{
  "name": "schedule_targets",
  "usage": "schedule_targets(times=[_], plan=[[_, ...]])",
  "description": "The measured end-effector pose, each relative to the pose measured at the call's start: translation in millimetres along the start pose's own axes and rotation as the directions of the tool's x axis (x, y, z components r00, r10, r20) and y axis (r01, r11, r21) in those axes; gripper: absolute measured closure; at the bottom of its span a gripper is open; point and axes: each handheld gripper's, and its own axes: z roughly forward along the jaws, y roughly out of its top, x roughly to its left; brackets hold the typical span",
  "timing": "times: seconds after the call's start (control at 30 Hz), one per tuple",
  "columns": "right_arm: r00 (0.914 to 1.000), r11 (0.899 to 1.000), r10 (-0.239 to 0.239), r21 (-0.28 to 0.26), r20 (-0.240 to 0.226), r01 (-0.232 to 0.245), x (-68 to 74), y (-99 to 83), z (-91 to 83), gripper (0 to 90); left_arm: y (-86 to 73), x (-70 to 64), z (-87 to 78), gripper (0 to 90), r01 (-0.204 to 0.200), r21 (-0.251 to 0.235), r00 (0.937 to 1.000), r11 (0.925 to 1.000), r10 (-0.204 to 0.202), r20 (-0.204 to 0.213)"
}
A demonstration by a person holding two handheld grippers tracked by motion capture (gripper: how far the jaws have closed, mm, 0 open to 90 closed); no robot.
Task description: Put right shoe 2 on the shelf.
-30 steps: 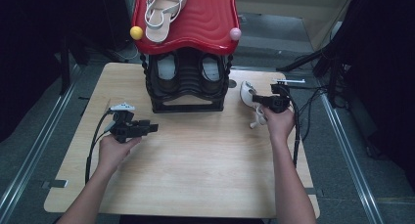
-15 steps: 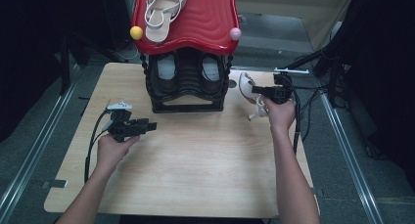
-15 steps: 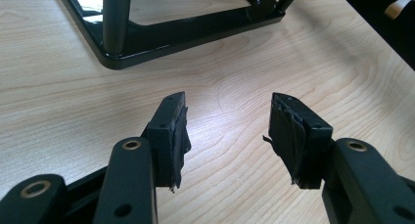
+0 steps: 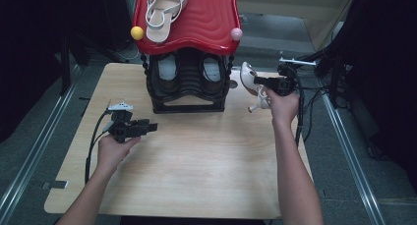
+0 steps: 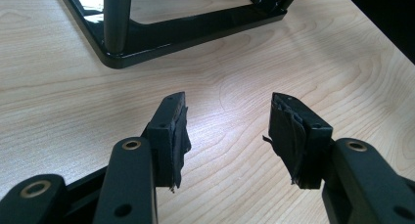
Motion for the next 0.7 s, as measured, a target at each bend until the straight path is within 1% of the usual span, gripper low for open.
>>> schedule_targets(times=[0.07,0.13,0.17,0.27,0.37,0.47,0.53,0.6,0.7], plan=[[0.9999,1.0,-0.011,-0.004,0.007,0.011,3.5,4.3,-2.4,88.4,0.1,-0.4,-0.4,49.1,-0.003,-0.002,1.0,1.0,0.003,-0.002],[1.0,1.0,0.004,-0.031,-0.008,-0.005,3.9,6.7,-5.5,88.3,0.1,-0.7,-0.6,49.1,-0.004,-0.004,1.0,1.0,0.004,-0.006],[0.9999,1.0,0.007,-0.027,-0.015,-0.008,3.4,9.1,-6.6,88.4,0.1,-0.8,-0.4,49.1,-0.006,-0.002,0.9999,1.0,0.006,-0.011],[1.0,1.0,-0.002,-0.02,0.001,0.002,8.5,16.9,-9.6,88.4,0.2,-0.8,-0.4,49.0,-0.003,-0.001,0.9999,1.0,0.003,-0.011],[0.9999,0.999,0.005,-0.033,-0.015,-0.006,12.1,24.4,-14.1,88.4,-0.2,-2.1,-0.2,49.0,-0.016,-0.003,0.9996,0.9999,0.016,-0.023],[0.9999,0.999,-0.003,-0.047,-0.015,0.003,18.7,32.8,-19.0,88.4,-0.3,-2.7,0.2,49.0,-0.02,0.003,0.9995,0.9998,0.02,-0.023],[0.9998,0.999,-0.003,-0.046,-0.019,0.002,23.4,38.6,-22.1,88.4,-0.5,-3.1,0.5,49.1,-0.022,-0.001,0.9995,0.9998,0.022,-0.024],[0.9996,0.998,0.003,-0.059,-0.028,-0.004,27.2,43.7,-25.1,88.4,-0.5,-3.1,0.4,49.0,-0.022,-0.001,0.9995,0.9998,0.022,-0.024],[0.9995,0.998,-0.009,-0.058,-0.03,0.007,33.1,52.4,-29.4,88.4,-0.2,-3.0,-0.2,49.1,-0.022,0.002,0.9995,0.9998,0.022,-0.022]])
